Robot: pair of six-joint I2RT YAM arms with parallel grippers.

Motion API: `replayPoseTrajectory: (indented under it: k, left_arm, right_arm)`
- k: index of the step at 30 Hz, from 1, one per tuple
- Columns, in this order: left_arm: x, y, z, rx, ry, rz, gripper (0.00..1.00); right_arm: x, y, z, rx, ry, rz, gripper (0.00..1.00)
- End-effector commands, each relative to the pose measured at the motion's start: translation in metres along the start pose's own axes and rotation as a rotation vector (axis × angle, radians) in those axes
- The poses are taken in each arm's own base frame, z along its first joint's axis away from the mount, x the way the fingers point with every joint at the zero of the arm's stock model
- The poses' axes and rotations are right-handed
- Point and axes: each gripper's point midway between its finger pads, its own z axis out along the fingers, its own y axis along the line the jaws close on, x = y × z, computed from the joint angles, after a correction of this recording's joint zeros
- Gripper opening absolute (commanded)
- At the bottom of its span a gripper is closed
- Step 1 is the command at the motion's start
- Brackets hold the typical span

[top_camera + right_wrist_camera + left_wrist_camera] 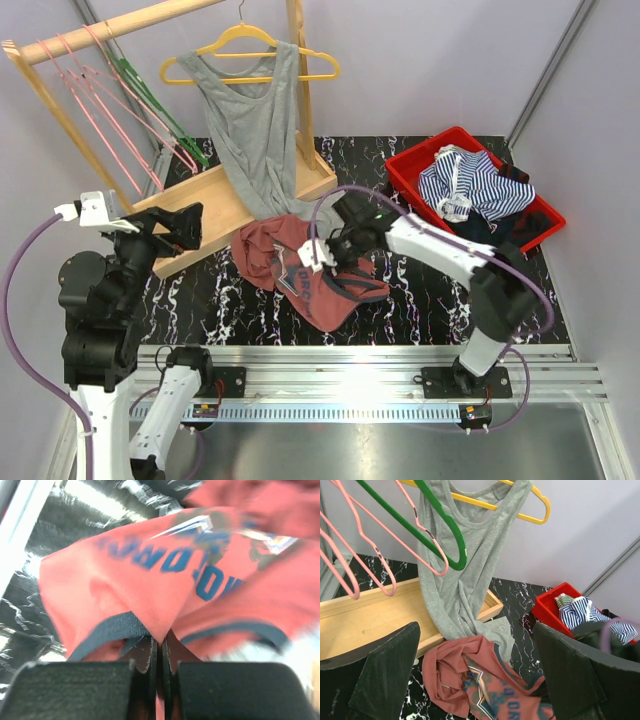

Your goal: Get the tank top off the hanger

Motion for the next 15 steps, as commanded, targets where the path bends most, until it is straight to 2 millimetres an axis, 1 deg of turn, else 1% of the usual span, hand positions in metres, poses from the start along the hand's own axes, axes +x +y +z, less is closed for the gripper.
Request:
replayPoseTrajectory:
  k: [1, 2, 3, 4, 5, 6, 7, 8, 9, 10, 11, 12, 13, 14, 15]
  left_arm:
    - [-0.021, -0.015, 0.001, 0.084, -0.093, 0.041, 0.99]
    - [-0.023, -0.018, 0.001, 0.098, -0.100, 0.041, 0.99]
    - [-0.027, -0.020, 0.002, 0.108, -0.116, 0.048, 0.99]
    - [-0.027, -0.021, 0.005, 0.114, -0.119, 0.051, 0.99]
    - [-0.028, -0.023, 0.006, 0.126, -0.120, 0.054, 0.99]
    - [-0.031, -0.024, 0.008, 0.134, -0.135, 0.059, 0.99]
    - [-0.029, -0.024, 0.014, 0.136, -0.126, 0.060, 0.99]
    - [-0.031, -0.025, 0.016, 0.146, -0.132, 0.065, 0.99]
    - [-0.031, -0.026, 0.019, 0.150, -0.132, 0.069, 0.99]
    - [-0.031, -0.027, 0.021, 0.156, -0.132, 0.070, 0.99]
    - [-0.030, -0.028, 0.025, 0.168, -0.124, 0.072, 0.99]
    - [-0.033, -0.030, 0.028, 0.175, -0.133, 0.072, 0.99]
    - [-0.033, -0.030, 0.030, 0.178, -0.134, 0.074, 0.99]
    - [-0.033, -0.031, 0.034, 0.186, -0.133, 0.077, 0.99]
    - [-0.033, -0.031, 0.036, 0.188, -0.131, 0.080, 0.99]
  right_arm:
    - [-0.048, -0.021, -0.077, 0.160, -0.160, 0.111, 0.00]
    - [-0.051, -0.027, -0.090, 0.193, -0.176, 0.146, 0.00]
    - [-0.049, -0.043, -0.116, 0.273, -0.199, 0.229, 0.00]
    - [-0.054, -0.051, -0.136, 0.333, -0.223, 0.258, 0.00]
    - [-0.054, -0.060, -0.151, 0.389, -0.237, 0.304, 0.00]
    - [-0.061, -0.077, -0.175, 0.478, -0.289, 0.389, 0.00]
    - [-0.054, -0.091, -0.204, 0.584, -0.301, 0.453, 0.00]
    - [-0.053, -0.103, -0.225, 0.671, -0.320, 0.509, 0.00]
    - [-0.064, -0.120, -0.253, 0.776, -0.378, 0.567, 0.00]
    - [-0.053, -0.131, -0.281, 0.920, -0.351, 0.613, 0.00]
    - [-0.053, -0.138, -0.301, 1.005, -0.357, 0.634, 0.00]
    - [-0.061, -0.148, -0.328, 1.105, -0.401, 0.629, 0.00]
    - [-0.055, -0.151, -0.357, 1.219, -0.398, 0.631, 0.00]
    - [-0.057, -0.153, -0.375, 1.280, -0.410, 0.619, 0.00]
    - [-0.067, -0.158, -0.402, 1.359, -0.446, 0.585, 0.00]
